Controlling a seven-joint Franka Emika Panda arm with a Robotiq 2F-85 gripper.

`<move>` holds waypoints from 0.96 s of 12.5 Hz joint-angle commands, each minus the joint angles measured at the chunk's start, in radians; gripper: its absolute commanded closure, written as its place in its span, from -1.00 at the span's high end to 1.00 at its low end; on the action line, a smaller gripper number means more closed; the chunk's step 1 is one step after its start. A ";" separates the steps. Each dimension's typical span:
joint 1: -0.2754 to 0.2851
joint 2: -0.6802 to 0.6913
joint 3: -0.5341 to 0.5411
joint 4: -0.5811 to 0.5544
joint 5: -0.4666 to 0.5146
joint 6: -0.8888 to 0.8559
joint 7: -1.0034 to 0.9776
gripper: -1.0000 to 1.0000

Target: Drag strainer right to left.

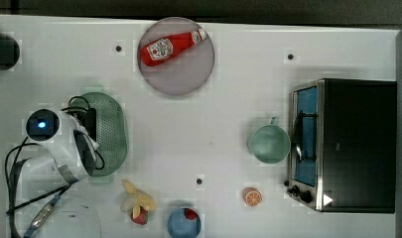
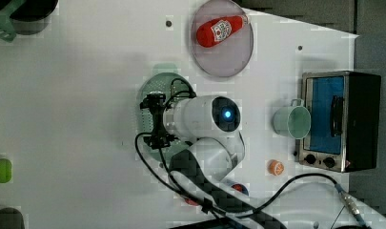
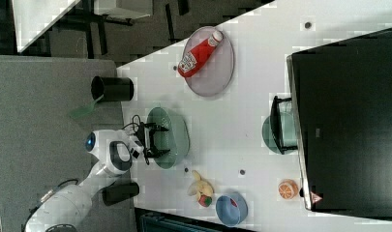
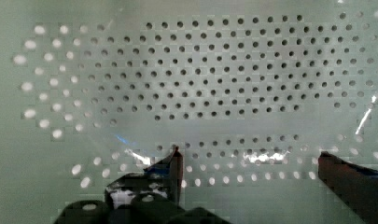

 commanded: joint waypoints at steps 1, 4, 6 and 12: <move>0.055 0.024 0.011 0.043 0.054 0.002 0.057 1.00; 0.077 0.049 0.011 0.082 0.068 0.003 0.061 1.00; 0.081 0.057 0.008 0.097 0.072 -0.003 0.061 1.00; 0.078 -0.121 -0.069 0.090 0.054 -0.185 -0.225 1.00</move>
